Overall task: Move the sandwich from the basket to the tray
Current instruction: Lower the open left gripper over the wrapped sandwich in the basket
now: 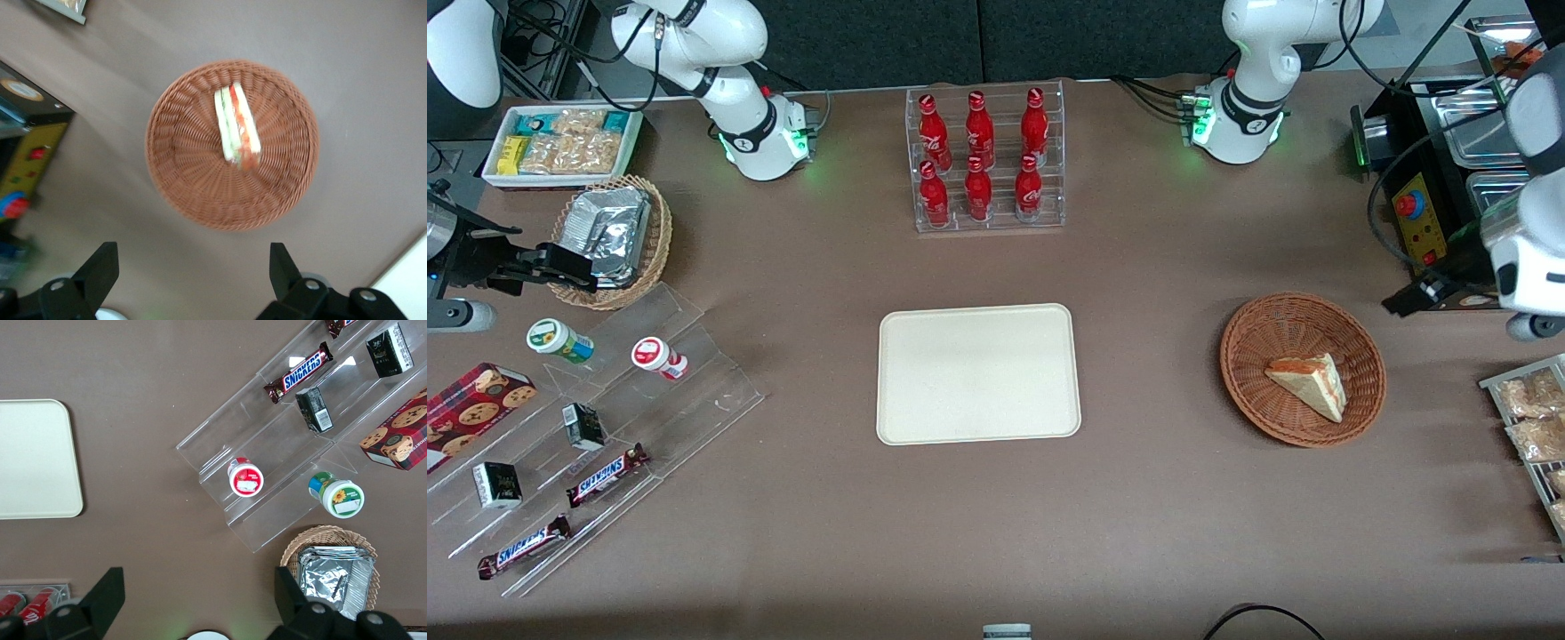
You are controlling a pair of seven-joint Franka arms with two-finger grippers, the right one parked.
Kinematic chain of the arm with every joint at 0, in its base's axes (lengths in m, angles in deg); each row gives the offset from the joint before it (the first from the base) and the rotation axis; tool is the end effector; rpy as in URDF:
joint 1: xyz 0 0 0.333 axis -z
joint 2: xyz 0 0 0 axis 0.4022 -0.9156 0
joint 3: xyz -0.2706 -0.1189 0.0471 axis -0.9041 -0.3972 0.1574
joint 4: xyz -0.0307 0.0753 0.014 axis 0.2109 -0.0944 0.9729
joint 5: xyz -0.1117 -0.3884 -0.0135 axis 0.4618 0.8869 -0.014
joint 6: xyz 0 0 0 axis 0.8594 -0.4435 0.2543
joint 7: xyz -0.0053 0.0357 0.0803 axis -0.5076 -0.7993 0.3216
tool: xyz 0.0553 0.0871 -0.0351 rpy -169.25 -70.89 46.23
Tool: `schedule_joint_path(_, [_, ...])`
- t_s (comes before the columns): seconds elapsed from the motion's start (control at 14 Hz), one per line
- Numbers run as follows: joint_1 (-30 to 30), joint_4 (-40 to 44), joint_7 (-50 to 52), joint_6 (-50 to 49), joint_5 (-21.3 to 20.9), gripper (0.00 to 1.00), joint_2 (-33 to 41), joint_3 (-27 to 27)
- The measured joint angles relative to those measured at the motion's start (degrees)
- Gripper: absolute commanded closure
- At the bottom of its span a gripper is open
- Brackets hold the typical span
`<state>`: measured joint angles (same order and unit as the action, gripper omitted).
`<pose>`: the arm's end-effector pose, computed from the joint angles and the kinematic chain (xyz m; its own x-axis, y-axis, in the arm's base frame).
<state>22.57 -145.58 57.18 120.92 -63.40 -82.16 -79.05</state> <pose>0.5689 0.0243 0.4752 0.7663 0.6403 -0.0535 0.6364 -0.7678 -0.0735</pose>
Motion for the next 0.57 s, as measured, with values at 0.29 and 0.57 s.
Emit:
schedule_joint_path(0.29, [0.0, -10.3, 9.5, 17.9, 0.1, 0.00, -1.4, 0.0])
schedule_joint_path(0.57, [0.0, -13.8, 13.5, 30.0, 0.7, 0.00, -7.1, 0.0])
